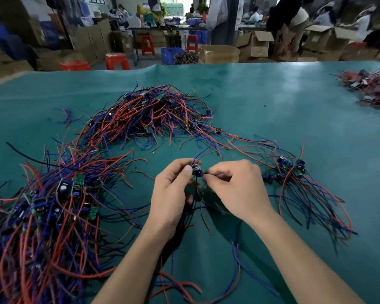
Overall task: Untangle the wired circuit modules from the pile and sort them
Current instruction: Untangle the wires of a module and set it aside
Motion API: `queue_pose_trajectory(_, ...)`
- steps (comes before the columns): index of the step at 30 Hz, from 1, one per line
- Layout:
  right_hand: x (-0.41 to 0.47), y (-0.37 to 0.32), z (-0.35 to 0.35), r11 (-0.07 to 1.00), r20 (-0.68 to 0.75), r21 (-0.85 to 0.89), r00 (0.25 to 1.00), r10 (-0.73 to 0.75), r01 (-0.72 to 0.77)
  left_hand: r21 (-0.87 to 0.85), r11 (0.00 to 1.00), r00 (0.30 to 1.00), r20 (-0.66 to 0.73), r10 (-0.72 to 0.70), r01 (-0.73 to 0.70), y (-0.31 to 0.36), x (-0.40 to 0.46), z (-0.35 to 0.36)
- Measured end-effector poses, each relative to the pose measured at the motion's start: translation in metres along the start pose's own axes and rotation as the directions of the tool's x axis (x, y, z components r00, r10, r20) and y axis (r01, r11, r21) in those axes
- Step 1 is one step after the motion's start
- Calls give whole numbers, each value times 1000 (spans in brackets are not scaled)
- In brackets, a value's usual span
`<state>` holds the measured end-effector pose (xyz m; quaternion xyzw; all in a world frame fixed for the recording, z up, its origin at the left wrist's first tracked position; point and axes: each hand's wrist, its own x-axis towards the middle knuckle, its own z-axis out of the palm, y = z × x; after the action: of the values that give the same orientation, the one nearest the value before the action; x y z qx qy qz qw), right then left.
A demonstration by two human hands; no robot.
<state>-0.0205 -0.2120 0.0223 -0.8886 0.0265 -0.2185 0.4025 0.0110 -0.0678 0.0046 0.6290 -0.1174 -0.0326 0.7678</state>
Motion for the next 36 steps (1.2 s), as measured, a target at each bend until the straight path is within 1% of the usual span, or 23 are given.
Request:
queue_pose_trajectory(3,0,0,-1,988,45,106,993,111,-116,10,1000,999,35,20,-21,-1,1,1)
queue_pose_trajectory(5,-1,-2,-1,970,106,189,985,134,-152,43,997,998,35,61,-63,-2,1,1)
queue_pose_trajectory(7,-1,-3,-1,954,186,245,974,126,-170,23,998,998,29,64,-65,-4,1,1)
queue_pose_trajectory(10,-1,-2,-2,973,268,187,960,81,-135,6,999,999,12,52,-52,-5,1,-1)
queue_pose_trajectory(12,-1,-3,-1,963,297,214,950,94,-163,41,997,997,-6,71,-70,-6,2,-2)
queue_pose_trajectory(14,1,-2,0,909,261,333,951,167,-251,49,995,996,8,91,-91,-5,2,-1)
queue_pose_trajectory(16,5,0,-1,807,226,475,935,274,-351,43,994,993,58,101,-103,-3,0,0)
queue_pose_trajectory(17,7,1,-2,747,242,539,921,305,-389,50,993,990,91,105,-110,-2,-2,1)
queue_pose_trajectory(19,8,2,-3,663,306,617,906,293,-423,59,992,983,149,105,-115,-1,-3,2)
queue_pose_trajectory(21,6,1,-3,648,311,641,911,270,-411,82,990,980,172,97,-112,-1,-2,1)
queue_pose_trajectory(25,6,2,-3,618,238,691,925,296,-376,164,981,977,199,74,-108,-2,-2,0)
queue_pose_trajectory(26,7,4,-3,633,206,693,936,284,-345,180,978,976,208,66,-104,-3,-2,0)
queue_pose_trajectory(27,7,6,-3,670,166,678,951,262,-303,189,977,976,213,56,-98,-3,-2,0)
queue_pose_trajectory(30,10,11,-3,830,-5,534,981,195,-162,186,980,973,229,20,-64,-3,-1,-1)
queue_pose_trajectory(31,12,14,-5,860,-71,492,979,191,-133,187,980,970,242,14,-60,-3,-1,-1)
queue_pose_trajectory(33,17,22,-13,902,-207,423,959,192,-89,214,975,965,261,9,-67,-2,-2,0)
queue_pose_trajectory(36,23,36,-32,982,-417,188,906,79,1,262,962,959,283,7,-84,-2,-2,0)
